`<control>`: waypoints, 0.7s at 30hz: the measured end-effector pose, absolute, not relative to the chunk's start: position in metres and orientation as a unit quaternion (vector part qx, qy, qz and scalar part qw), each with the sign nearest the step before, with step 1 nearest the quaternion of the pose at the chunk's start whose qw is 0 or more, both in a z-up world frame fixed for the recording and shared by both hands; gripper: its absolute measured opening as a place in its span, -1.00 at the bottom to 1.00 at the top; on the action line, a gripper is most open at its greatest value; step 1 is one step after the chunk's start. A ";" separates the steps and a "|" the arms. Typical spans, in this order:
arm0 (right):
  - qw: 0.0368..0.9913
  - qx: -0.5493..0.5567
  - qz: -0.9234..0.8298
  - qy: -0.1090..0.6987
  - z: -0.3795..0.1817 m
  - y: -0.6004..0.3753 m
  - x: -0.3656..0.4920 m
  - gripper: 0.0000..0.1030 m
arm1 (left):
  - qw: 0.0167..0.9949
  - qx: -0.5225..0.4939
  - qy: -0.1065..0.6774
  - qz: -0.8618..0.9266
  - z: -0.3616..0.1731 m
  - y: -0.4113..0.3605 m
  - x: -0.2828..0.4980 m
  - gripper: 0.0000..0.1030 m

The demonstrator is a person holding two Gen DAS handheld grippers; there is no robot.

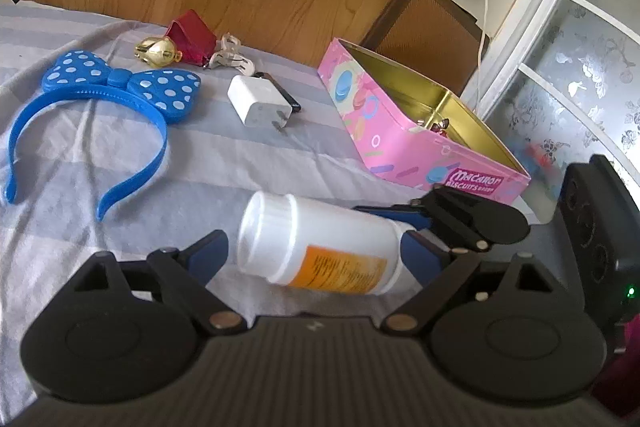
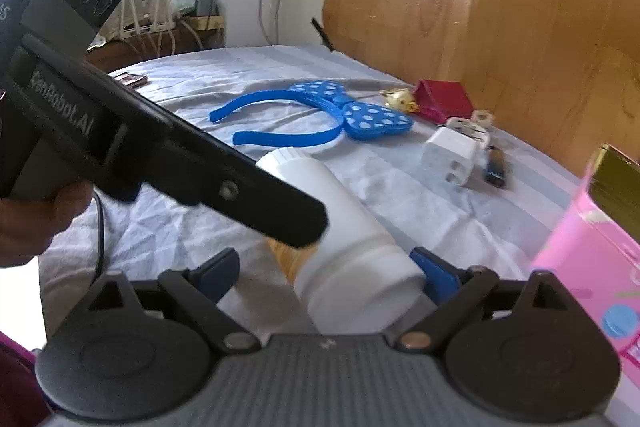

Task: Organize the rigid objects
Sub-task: 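Carry the bottle into the pink tin and open the left tool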

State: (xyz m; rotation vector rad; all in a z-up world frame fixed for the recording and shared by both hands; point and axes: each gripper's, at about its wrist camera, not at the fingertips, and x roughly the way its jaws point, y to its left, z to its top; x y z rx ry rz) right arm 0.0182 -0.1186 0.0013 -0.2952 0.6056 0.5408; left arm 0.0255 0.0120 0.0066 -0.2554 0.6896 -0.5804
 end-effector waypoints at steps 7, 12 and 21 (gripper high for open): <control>0.907 -0.137 0.275 0.288 0.004 -0.116 0.003 0.27 | 0.897 -0.119 0.325 -0.274 0.008 0.017 0.027 0.82; 0.908 -0.128 0.274 0.288 0.006 -0.120 -0.004 0.49 | 0.895 -0.122 0.329 -0.275 0.004 0.019 0.029 0.83; 0.915 -0.128 0.267 0.274 0.004 -0.117 0.000 0.02 | 0.902 -0.096 0.312 -0.281 0.016 0.005 0.031 0.72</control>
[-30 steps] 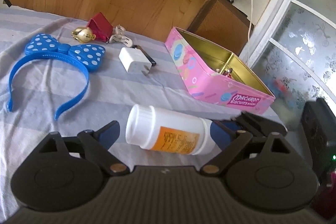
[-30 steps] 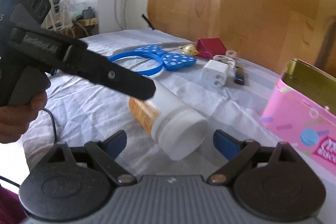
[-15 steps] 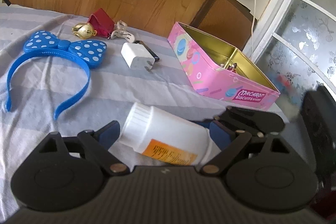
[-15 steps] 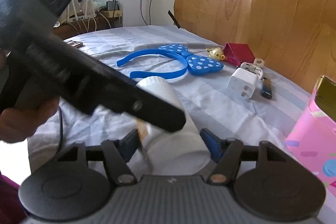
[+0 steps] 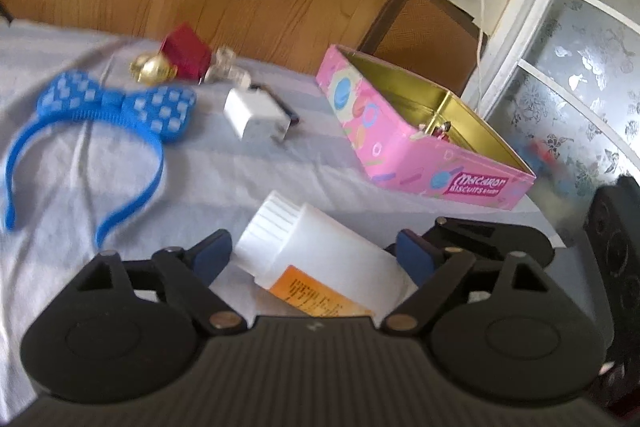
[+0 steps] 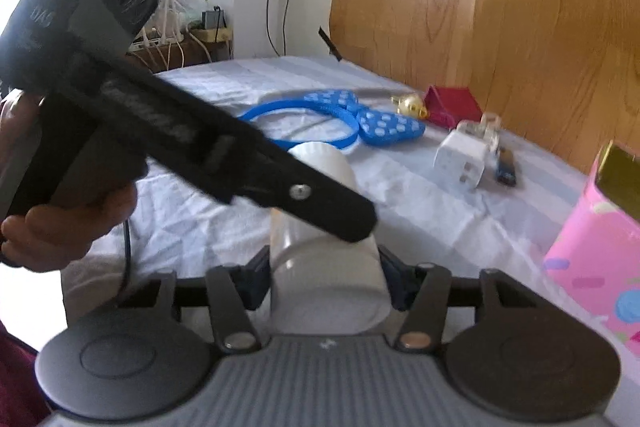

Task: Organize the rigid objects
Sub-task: 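Carry the bottle into the pink tin and open the left tool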

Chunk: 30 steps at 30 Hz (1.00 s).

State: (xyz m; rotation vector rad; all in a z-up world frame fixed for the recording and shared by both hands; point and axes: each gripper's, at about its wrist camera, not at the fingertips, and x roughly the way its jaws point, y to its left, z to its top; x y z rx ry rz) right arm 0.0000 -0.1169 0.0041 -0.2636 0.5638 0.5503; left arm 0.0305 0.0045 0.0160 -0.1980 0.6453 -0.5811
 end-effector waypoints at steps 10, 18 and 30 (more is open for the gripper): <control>0.958 -0.159 0.149 0.188 0.045 -0.160 0.000 0.02 | 0.904 -0.037 0.243 -0.350 0.071 -0.079 0.071 0.72; 0.969 -0.170 0.028 0.179 0.068 -0.237 0.023 0.02 | 0.879 -0.019 0.234 -0.414 0.084 -0.181 0.118 0.72; 0.958 -0.083 -0.125 0.245 0.043 -0.328 0.062 0.55 | 0.884 0.007 0.271 -0.380 0.059 -0.228 0.128 0.75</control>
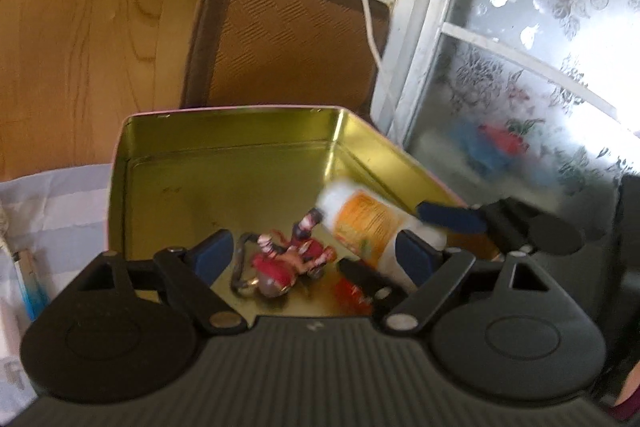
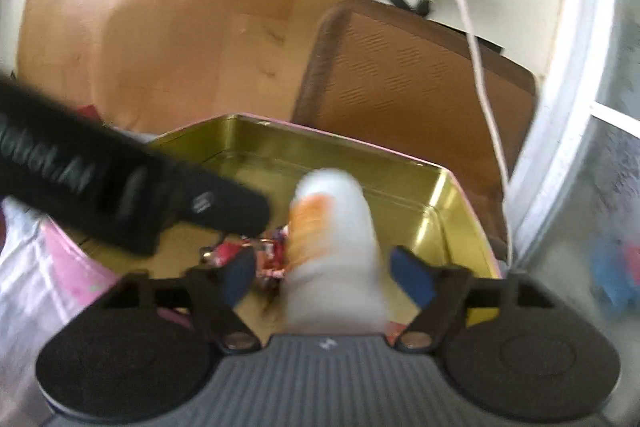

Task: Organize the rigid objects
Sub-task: 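Carry the bottle into the pink tin and open the left tool, then close the right tool on the band of the blue polka-dot headband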

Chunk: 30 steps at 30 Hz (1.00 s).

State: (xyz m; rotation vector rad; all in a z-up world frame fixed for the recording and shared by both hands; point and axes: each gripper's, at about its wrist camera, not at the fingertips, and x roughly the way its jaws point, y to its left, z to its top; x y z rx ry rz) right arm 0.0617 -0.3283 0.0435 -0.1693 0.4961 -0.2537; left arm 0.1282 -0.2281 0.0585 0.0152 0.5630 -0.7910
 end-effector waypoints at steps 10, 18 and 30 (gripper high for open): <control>0.973 -0.060 -0.121 0.185 0.059 -0.297 0.010 0.58 | 0.909 -0.002 0.254 -0.330 0.065 -0.155 0.108 0.75; 0.987 -0.034 -0.036 0.153 0.080 -0.240 -0.003 0.57 | 0.938 -0.011 0.250 -0.239 0.052 -0.053 0.077 0.75; 0.966 -0.013 0.084 0.243 0.042 -0.132 0.031 0.14 | 0.968 0.032 0.249 -0.023 0.015 0.067 0.066 0.72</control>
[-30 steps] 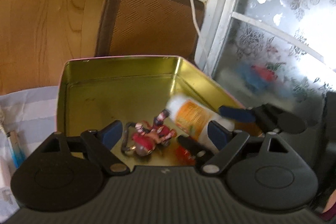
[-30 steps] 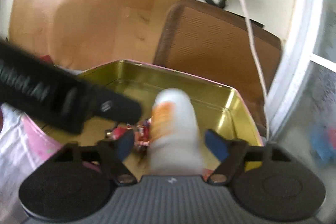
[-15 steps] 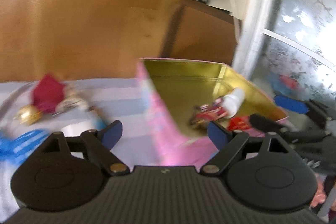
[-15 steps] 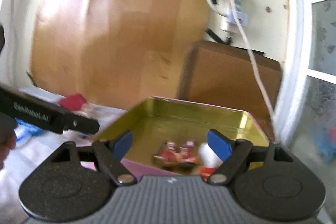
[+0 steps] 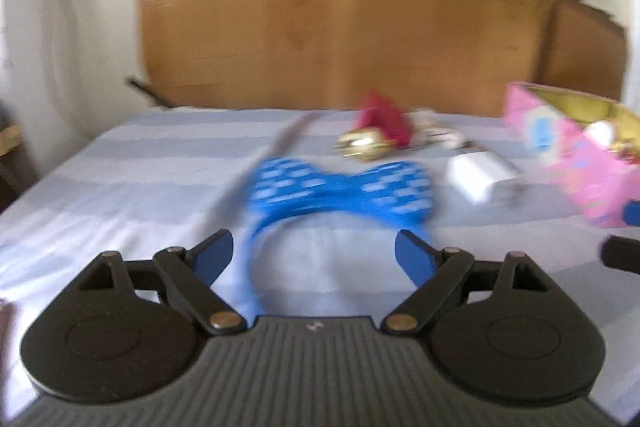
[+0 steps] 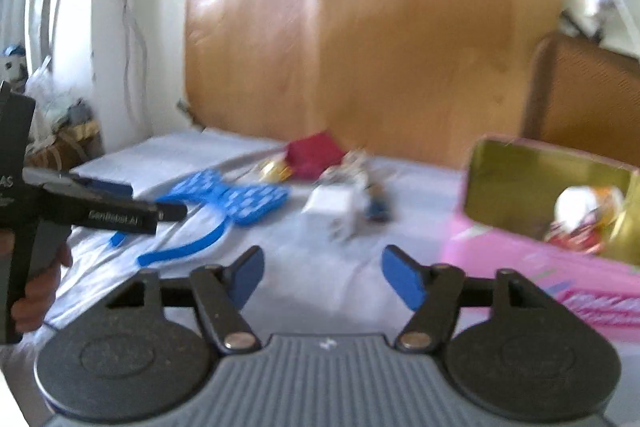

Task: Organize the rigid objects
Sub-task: 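Close the right tool on the band of the blue polka-dot headband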

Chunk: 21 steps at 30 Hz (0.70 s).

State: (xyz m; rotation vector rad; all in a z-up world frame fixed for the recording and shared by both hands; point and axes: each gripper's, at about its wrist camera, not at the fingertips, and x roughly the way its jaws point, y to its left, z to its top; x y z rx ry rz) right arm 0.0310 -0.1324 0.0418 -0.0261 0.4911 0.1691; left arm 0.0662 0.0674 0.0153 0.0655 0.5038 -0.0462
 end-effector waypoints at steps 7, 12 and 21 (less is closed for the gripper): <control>0.951 -0.006 0.103 0.291 0.031 -0.101 0.057 -0.15 | 0.965 -0.063 0.253 -0.007 0.007 0.118 0.069 0.66; 0.946 0.016 0.111 0.305 0.030 -0.085 0.085 -0.14 | 0.972 -0.056 0.229 -0.016 0.009 0.113 0.061 0.68; 0.932 0.026 0.137 0.334 0.015 -0.046 0.132 -0.13 | 0.978 -0.059 0.200 -0.014 0.009 0.114 0.056 0.68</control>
